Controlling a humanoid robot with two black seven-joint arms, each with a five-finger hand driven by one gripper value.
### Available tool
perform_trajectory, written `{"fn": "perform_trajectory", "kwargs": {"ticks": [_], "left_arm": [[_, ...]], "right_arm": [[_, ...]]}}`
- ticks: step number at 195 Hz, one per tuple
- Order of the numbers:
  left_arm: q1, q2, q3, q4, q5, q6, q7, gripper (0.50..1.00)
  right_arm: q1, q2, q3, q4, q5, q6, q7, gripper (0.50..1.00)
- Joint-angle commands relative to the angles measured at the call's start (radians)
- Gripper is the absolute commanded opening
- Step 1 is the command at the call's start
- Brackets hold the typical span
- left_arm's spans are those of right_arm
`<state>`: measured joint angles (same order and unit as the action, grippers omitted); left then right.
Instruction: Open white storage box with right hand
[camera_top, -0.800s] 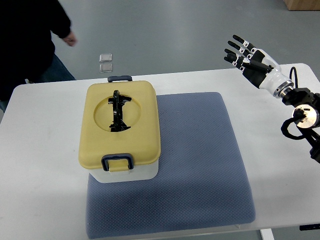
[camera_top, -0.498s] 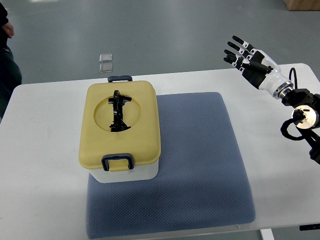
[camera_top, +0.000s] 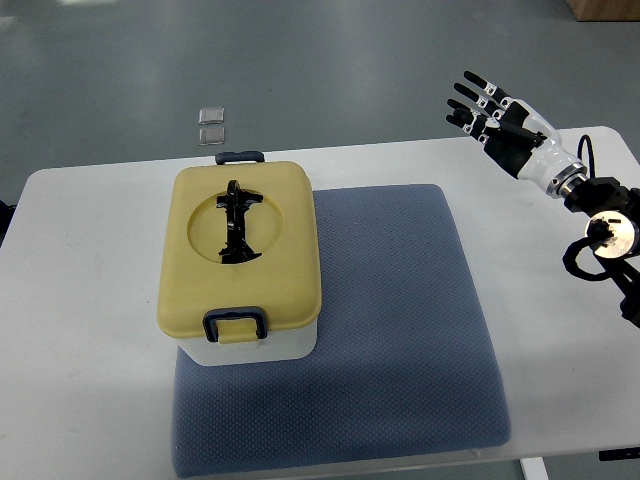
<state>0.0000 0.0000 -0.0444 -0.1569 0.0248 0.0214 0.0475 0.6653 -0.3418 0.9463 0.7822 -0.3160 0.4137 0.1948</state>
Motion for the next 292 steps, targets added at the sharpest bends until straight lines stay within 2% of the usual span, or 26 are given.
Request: {"fn": "perform_trajectory", "kwargs": {"ticks": [1, 185, 221, 258, 283, 292], "left_arm": [[0.000, 0.000, 0.000, 0.000, 0.000, 0.000, 0.000, 1.000], [0.000, 0.000, 0.000, 0.000, 0.000, 0.000, 0.000, 1.000], [0.000, 0.000, 0.000, -0.001, 0.000, 0.000, 0.000, 1.000], [0.000, 0.000, 0.000, -0.001, 0.000, 0.000, 0.000, 1.000], [0.000, 0.000, 0.000, 0.000, 0.000, 0.000, 0.000, 1.000], [0.000, 0.000, 0.000, 0.000, 0.000, 0.000, 0.000, 1.000]], "right_arm": [[0.000, 0.001, 0.000, -0.001, 0.000, 0.001, 0.000, 0.930], [0.014, 0.000, 0.026, -0.001, 0.002, -0.013, 0.002, 0.930], [0.019, -0.016, 0.014, -0.001, -0.002, 0.013, -0.002, 0.930], [0.066, -0.037, -0.012, 0.002, -0.009, 0.030, 0.000, 0.926], [0.166, -0.091, -0.172, 0.012, -0.008, 0.051, 0.008, 0.926], [0.220, -0.109, -0.251, 0.015, -0.009, 0.057, 0.035, 0.926]]}}
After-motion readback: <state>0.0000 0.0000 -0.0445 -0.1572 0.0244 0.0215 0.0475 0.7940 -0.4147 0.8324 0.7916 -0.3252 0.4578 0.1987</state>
